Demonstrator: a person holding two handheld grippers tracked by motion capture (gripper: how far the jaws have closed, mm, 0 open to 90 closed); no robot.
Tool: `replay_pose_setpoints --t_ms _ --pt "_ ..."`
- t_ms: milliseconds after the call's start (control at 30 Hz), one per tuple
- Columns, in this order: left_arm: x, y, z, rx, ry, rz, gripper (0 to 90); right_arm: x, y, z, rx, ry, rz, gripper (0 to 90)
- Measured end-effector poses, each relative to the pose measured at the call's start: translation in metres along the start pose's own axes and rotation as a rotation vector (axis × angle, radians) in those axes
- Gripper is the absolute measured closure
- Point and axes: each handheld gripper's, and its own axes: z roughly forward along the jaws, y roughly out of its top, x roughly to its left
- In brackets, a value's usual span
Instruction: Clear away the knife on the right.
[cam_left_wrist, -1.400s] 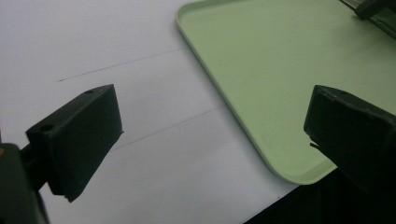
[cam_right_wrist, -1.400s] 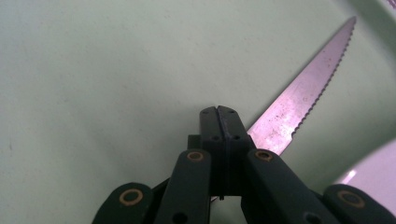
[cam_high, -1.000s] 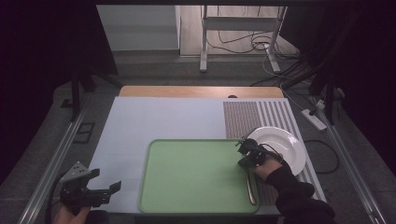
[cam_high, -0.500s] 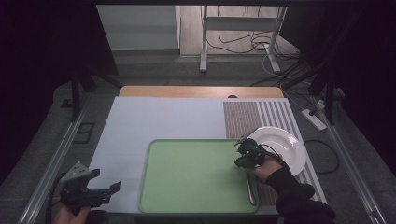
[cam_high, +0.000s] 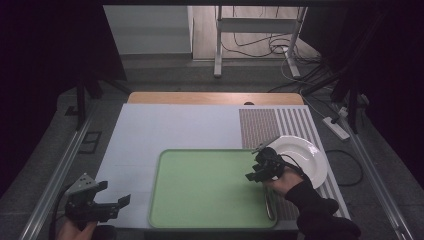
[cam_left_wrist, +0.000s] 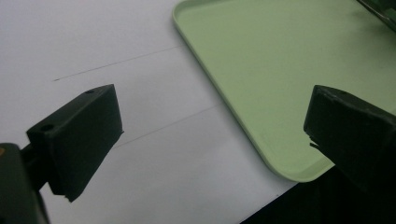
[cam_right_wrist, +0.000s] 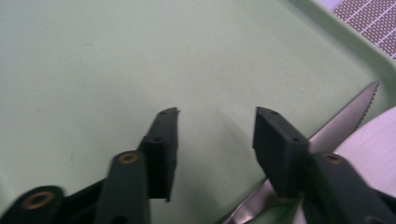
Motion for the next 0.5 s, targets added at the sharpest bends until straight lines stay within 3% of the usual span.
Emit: replay_pose_setpoints --t_ms 233,500 --pt "0.0002 0.0 0.0 0.0 0.0 -0.001 4.0 -0.0003 -0.0017 -0.0046 -0.005 0.001 0.018 31.1" --pt "0.0003 -0.0001 -0.0001 0.0 0.0 -0.002 4.0 -0.0036 -0.0057 -0.0102 -0.009 -0.016 0.029 26.1"
